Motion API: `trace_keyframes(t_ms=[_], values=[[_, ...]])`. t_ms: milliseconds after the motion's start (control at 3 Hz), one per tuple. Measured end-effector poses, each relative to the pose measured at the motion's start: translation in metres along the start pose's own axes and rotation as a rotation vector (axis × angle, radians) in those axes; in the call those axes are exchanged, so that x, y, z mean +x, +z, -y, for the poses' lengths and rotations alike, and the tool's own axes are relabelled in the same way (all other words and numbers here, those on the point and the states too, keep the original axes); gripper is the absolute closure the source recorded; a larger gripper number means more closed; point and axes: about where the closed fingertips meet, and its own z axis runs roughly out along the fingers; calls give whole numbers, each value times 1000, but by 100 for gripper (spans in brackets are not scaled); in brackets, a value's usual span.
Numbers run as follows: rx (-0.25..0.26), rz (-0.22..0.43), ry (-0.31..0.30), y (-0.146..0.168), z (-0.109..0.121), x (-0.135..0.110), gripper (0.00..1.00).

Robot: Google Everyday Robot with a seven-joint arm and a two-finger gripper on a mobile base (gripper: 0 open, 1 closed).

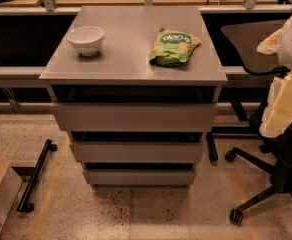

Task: Open middle drawer

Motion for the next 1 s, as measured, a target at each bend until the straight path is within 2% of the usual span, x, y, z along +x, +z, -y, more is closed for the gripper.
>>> trace_keyframes(t_ms=[333,667,1000], values=[[5,0,-1,0,0,-1,0],[-22,58,-20,48,-1,6,0],[-12,63,-20,49,2,5,0]])
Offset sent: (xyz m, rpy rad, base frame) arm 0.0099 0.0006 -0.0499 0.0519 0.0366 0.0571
